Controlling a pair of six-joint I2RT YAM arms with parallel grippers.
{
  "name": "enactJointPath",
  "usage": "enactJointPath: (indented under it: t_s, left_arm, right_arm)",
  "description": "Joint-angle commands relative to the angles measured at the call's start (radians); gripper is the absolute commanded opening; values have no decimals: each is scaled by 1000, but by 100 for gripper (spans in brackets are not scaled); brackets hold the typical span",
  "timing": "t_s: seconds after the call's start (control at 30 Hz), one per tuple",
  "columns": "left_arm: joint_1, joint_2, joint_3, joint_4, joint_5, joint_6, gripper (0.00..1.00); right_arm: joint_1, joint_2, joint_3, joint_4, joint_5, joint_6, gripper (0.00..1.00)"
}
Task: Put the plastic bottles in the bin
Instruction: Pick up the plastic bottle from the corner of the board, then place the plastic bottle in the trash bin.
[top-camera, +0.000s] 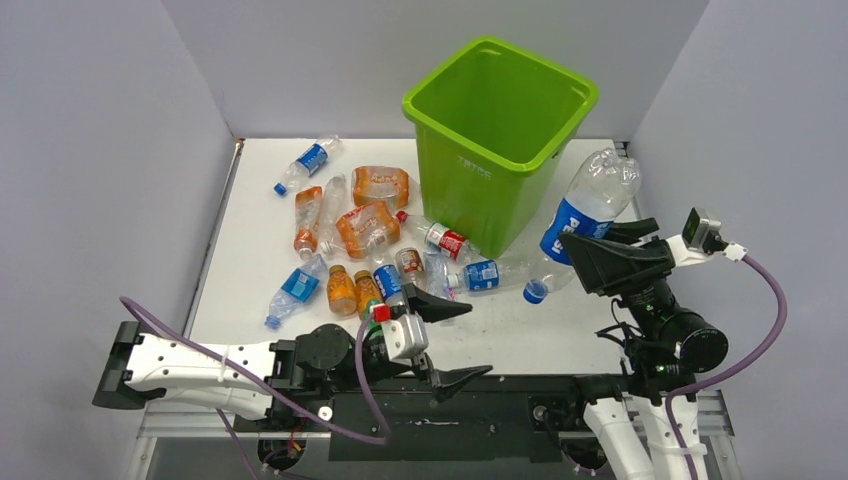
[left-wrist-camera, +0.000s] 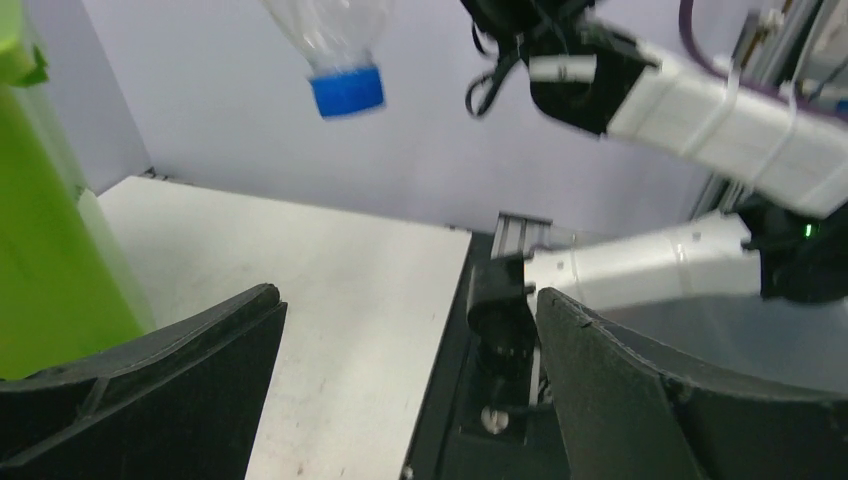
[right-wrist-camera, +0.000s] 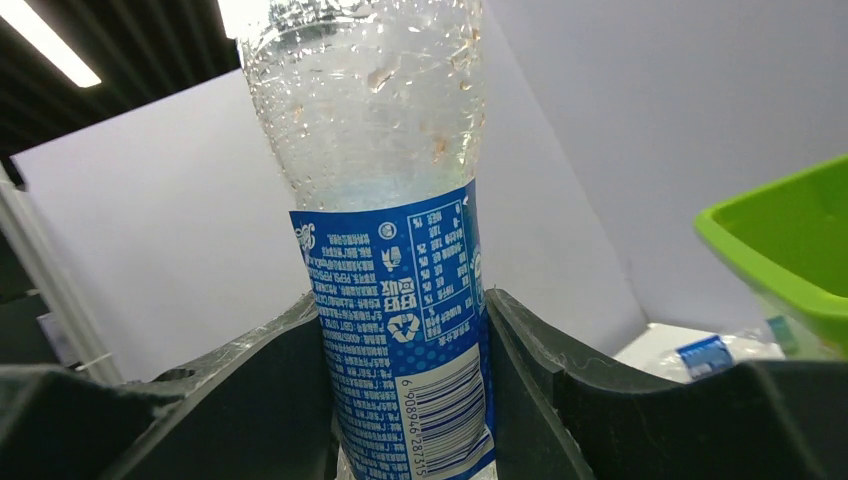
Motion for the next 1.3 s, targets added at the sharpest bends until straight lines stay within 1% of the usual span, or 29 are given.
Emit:
enactJointPath:
  t_s: [0.0,0.1,0.17,0.4,0.6,0.7,0.83,0.9,1.0,1.2,1.23,1.27]
  left_arm:
    - [71,29,98,253,47,-127,96]
    - [144,71,128,307,139,-248,96]
    - [179,108,162,317,194,-287,96]
    - [195,232,295,262,298,-289,96]
    - [198,301,341,223,380,-298,97]
    - [199,330,367,202,396,-294,99]
    - [202,373,416,167,400,-280,85]
    - [205,391,431,174,410,-283,80]
    - [208,411,440,194,429,-287,68]
    - [213,430,439,227,452,-291,29]
    - [213,433,441,228,457,-291,21]
    - [214,431,443,226,462,-290,10]
  right_arm:
    - [14,2,-41,331,-33,185,5]
    - [20,-1,-40,344,-36,187,5]
    - [24,1,-35,343,-39,186,5]
    - [34,3,-18,311,-44,170,5]
    - [43,2,-19,297,-45,170,5]
    - [47,6,-17,293,-44,166,5]
    - [52,9,-15,285,-45,166,5]
    - [55,8,-11,271,-48,157,5]
    - [59,5,-8,251,-52,142,5]
    - [60,4,-13,214,-56,125,5]
    - [59,2,-11,199,-57,118,5]
    - [61,0,-6,184,-59,110,5]
